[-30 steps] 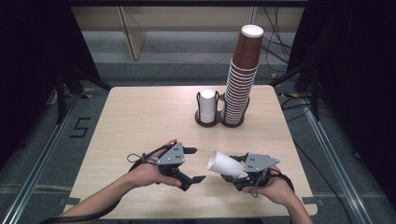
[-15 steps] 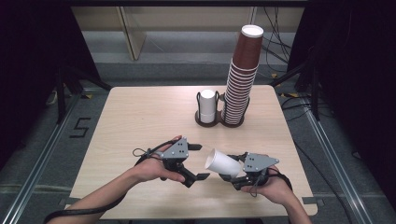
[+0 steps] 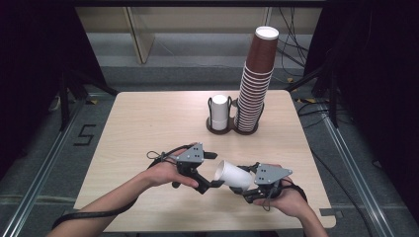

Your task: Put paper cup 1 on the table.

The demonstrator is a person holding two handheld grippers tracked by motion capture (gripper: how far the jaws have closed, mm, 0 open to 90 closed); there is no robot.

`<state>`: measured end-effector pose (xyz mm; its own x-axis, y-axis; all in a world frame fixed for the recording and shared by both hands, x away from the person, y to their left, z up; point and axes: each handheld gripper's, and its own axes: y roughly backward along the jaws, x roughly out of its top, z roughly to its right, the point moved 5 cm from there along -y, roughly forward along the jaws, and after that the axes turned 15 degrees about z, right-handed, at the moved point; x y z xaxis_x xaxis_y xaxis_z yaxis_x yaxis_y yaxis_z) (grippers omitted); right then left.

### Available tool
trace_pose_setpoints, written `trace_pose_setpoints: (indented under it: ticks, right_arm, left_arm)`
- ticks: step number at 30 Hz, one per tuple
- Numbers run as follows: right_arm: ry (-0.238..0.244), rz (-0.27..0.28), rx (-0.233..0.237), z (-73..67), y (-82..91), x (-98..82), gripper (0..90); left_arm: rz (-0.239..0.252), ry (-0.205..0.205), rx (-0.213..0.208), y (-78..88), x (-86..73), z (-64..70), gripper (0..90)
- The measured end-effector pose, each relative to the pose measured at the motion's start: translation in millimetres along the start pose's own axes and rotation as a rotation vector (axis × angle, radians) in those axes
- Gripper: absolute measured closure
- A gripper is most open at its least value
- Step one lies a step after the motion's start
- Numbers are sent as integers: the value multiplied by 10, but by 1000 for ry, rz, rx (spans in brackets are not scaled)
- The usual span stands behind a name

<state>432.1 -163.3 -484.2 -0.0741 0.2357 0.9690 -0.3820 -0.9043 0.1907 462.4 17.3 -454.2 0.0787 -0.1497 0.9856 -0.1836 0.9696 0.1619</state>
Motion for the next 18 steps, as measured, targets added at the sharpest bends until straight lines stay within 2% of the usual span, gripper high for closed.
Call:
trace_pose_setpoints:
  ticks: [2, 4, 6, 7, 10, 11, 16, 18]
  right_arm:
    - [-3, 3, 2, -10, -9, 5, 335]
    - [16, -4, 14, -11, -13, 13, 335]
    - [13, -2, 13, -23, -31, 18, 335]
    - [-9, -10, 12, -40, -29, 17, 335]
    - [28, -2, 22, -24, -64, 33, 335]
    - [17, -2, 28, -36, -75, 38, 335]
    - [32, 0, 38, -51, -92, 61, 336]
    - [22, 1, 40, -67, -94, 64, 335]
  left_arm:
    - [2, 2, -4, -21, -11, -1, 68]
    - [-3, 1, -5, -31, -16, 1, 64]
    - [-1, 3, -11, -46, -23, 5, 64]
    - [-5, 3, -12, -50, -26, 8, 65]
    - [-8, 6, -19, -79, -38, 21, 69]
    - [-7, 7, -20, -84, -37, 25, 71]
    - [-10, 4, -33, -94, -22, 71, 75]
    - [-11, 4, -33, -90, -19, 77, 84]
